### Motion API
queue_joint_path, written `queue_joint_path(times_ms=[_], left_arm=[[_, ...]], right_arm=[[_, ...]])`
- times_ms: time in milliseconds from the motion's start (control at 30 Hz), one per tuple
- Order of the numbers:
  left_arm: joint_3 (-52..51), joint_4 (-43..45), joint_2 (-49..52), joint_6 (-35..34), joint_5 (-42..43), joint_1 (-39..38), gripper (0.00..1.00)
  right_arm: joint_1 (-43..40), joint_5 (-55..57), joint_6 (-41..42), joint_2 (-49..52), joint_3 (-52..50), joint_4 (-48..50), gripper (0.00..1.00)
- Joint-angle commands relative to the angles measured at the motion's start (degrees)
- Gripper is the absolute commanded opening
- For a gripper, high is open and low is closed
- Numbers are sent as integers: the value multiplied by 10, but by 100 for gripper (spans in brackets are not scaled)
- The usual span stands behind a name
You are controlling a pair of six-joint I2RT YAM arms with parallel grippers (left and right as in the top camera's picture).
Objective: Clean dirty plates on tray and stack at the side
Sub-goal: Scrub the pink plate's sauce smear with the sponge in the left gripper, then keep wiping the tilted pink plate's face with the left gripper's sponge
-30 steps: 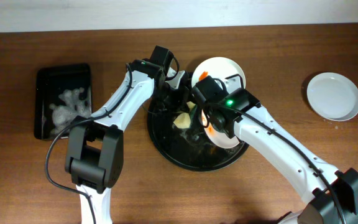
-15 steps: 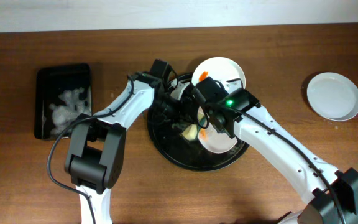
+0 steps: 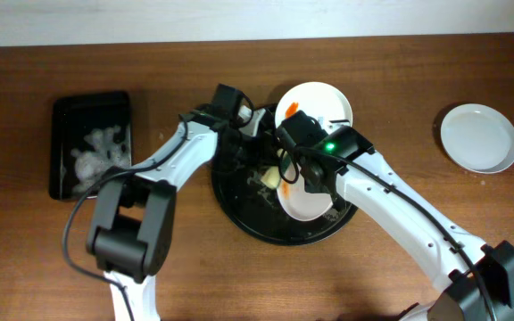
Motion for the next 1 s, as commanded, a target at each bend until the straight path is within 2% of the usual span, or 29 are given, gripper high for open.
queue_joint_path(times_ms=[0,233,400,567,967], left_arm=[[-2,-5,-82,-30,-86,27,1],[-28,-58,-97,-51,-83,26,0],[-88,-4,-97,-74,-47,5,1],[-119,69,-97,-104,-50,-28,1],[-181,120,-97,-146,-185,-60,0]], right_arm=[[3,-24,46,-5,13,8,4],[3,-52,82,-2,13,19,4],[3,-56,96,23,13,16,4],[3,-61,96,36,13,17,4],[4,-68,94,36,13,12,4]])
